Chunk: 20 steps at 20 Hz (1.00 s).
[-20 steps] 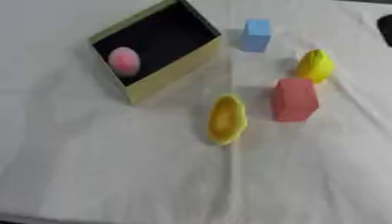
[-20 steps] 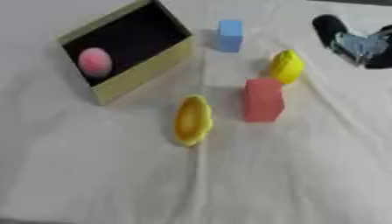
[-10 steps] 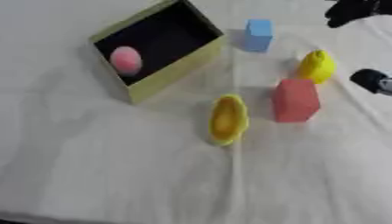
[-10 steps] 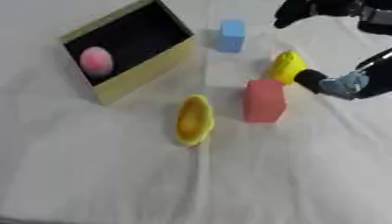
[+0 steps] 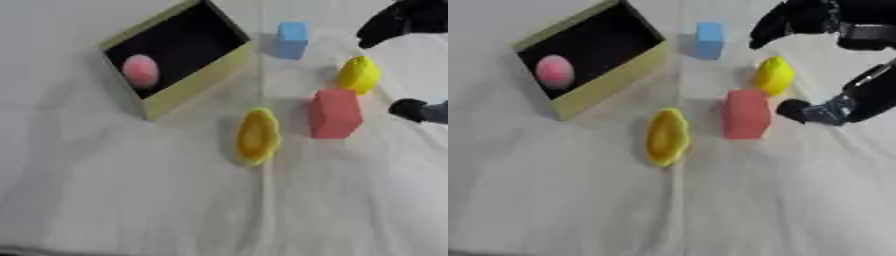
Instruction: Pick up objects on the table and place them in the box.
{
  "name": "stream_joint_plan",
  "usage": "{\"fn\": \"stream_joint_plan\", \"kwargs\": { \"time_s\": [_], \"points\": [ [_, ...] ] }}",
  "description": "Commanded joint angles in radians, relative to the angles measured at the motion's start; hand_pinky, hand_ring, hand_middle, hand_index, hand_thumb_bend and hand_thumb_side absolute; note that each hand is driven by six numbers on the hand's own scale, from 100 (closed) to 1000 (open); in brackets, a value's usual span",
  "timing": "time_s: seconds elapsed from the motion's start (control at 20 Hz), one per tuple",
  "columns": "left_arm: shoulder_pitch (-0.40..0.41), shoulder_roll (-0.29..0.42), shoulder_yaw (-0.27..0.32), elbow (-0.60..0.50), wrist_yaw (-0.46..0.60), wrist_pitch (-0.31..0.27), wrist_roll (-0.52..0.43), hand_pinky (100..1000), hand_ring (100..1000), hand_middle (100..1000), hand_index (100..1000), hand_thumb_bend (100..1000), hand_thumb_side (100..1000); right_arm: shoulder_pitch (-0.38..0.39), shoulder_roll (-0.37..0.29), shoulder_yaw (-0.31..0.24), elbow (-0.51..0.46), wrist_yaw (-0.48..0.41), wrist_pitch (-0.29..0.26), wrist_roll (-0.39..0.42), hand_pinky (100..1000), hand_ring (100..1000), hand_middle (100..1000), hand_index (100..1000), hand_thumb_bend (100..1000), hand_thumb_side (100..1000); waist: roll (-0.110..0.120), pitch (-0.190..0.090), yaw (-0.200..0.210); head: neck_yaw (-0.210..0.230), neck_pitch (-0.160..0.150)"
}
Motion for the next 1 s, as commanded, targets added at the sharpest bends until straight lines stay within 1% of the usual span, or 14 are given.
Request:
{"fn": "stream_joint_plan", "kwargs": {
  "time_s": [0.05, 0.4, 0.75, 0.95, 1.0],
  "points": [
    [-0.005, 0.049, -0.001, -0.018, 0.005, 0.005, -0.006, 695, 762, 645, 809, 546, 515, -0.023, -0.024, 0.009, -0.013, 0.026, 0.022, 0.006, 872, 891, 865, 896, 350, 528, 0.009, -0.019, -0.002, -0.005, -0.003],
    [0.004, 0.101, -0.011, -0.018, 0.008, 0.014, -0.02, 696, 762, 645, 810, 546, 516, -0.059, -0.008, 0.071, -0.008, 0.124, 0.057, 0.019, 870, 902, 885, 910, 371, 513, 0.029, -0.022, -0.003, -0.019, 0.011],
    [0.004, 0.12, -0.015, -0.018, 0.013, 0.01, -0.024, 696, 762, 645, 810, 546, 516, -0.12, 0.064, 0.138, 0.06, 0.2, 0.069, 0.038, 871, 903, 889, 910, 378, 507, 0.036, -0.027, 0.001, -0.024, 0.011],
    [0.01, 0.114, -0.015, -0.018, 0.017, 0.012, -0.024, 694, 763, 644, 809, 545, 518, -0.146, 0.115, 0.171, 0.123, 0.213, 0.072, 0.059, 877, 904, 887, 911, 380, 505, 0.035, -0.026, 0.001, -0.024, 0.007],
    [0.012, 0.113, -0.015, -0.018, 0.018, 0.012, -0.025, 694, 763, 643, 809, 545, 519, -0.152, 0.126, 0.177, 0.138, 0.211, 0.075, 0.063, 882, 906, 877, 914, 394, 483, 0.035, -0.025, 0.001, -0.024, 0.007]
  ]
}}
